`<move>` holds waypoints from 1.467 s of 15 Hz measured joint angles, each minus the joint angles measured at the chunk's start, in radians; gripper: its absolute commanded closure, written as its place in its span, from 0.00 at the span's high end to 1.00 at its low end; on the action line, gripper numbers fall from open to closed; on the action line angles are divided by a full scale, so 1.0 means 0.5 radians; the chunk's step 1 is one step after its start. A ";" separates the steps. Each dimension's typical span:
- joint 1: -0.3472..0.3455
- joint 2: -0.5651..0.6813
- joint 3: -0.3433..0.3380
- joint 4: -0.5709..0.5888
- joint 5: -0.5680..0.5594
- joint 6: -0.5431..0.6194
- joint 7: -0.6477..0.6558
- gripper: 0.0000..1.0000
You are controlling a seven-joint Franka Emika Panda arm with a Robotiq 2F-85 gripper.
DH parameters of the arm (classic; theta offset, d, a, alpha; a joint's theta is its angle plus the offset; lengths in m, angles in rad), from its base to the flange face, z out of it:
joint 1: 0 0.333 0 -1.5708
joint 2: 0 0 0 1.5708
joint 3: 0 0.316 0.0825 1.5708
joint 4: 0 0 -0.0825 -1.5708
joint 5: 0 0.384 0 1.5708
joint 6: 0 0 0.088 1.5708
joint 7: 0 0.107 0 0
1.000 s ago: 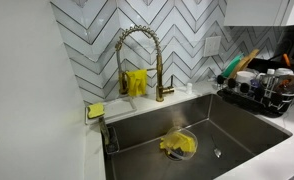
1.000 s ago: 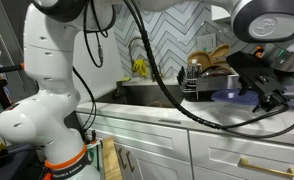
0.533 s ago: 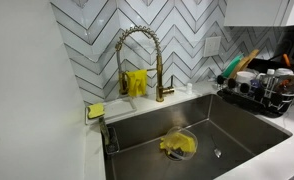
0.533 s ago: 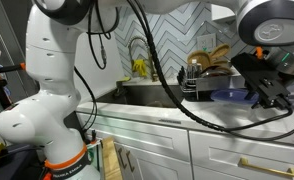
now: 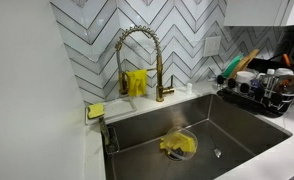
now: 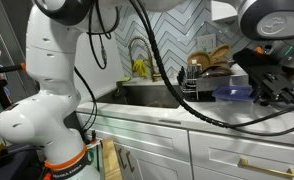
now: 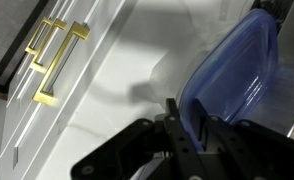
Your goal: Remove the lid from the lunchbox and put it in the drying rack
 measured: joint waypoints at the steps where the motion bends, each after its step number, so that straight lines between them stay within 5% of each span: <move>1: 0.000 0.000 0.000 0.006 -0.001 0.000 0.000 0.05; 2: 0.000 0.000 0.000 0.010 -0.003 0.000 0.000 0.11; 4: 0.000 0.000 0.000 0.016 -0.006 0.000 0.000 0.42; 6: 0.000 0.000 0.000 0.019 -0.008 0.000 0.002 0.58; 7: 0.000 0.000 0.000 0.019 -0.010 0.000 0.003 0.24; 9: 0.001 0.000 0.000 0.019 -0.013 0.000 0.003 0.20; 12: 0.001 0.000 0.000 0.019 -0.015 0.000 0.004 0.00; 22: 0.001 -0.005 0.001 0.031 -0.015 -0.039 0.009 0.01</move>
